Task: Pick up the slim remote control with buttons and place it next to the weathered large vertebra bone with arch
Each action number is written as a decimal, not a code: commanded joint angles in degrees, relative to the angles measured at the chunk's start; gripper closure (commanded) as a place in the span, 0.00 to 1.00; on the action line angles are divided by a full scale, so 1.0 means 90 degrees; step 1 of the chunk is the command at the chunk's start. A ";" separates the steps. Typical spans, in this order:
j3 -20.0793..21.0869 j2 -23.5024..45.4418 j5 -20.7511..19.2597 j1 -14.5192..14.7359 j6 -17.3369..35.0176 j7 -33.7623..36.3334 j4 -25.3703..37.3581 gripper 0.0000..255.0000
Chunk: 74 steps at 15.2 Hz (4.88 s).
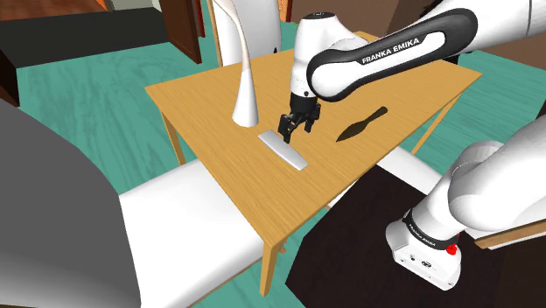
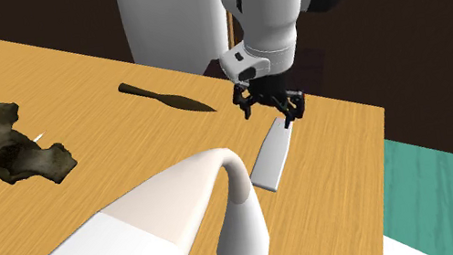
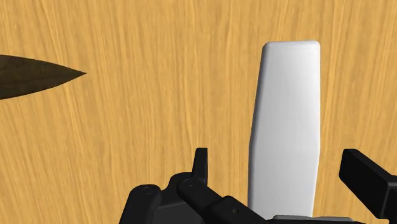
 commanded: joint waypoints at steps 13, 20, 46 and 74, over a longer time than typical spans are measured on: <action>0.0178 0.1167 -0.0188 0.0081 0.1282 0.0271 0.0045 0.00; 0.0178 0.1168 -0.0188 0.0080 0.1282 0.0271 0.0045 1.00; 0.0135 0.0288 -0.0035 0.0085 -0.0322 0.0156 0.0779 1.00; 0.0062 -0.0140 -0.0014 0.0063 -0.2741 0.0133 0.2774 1.00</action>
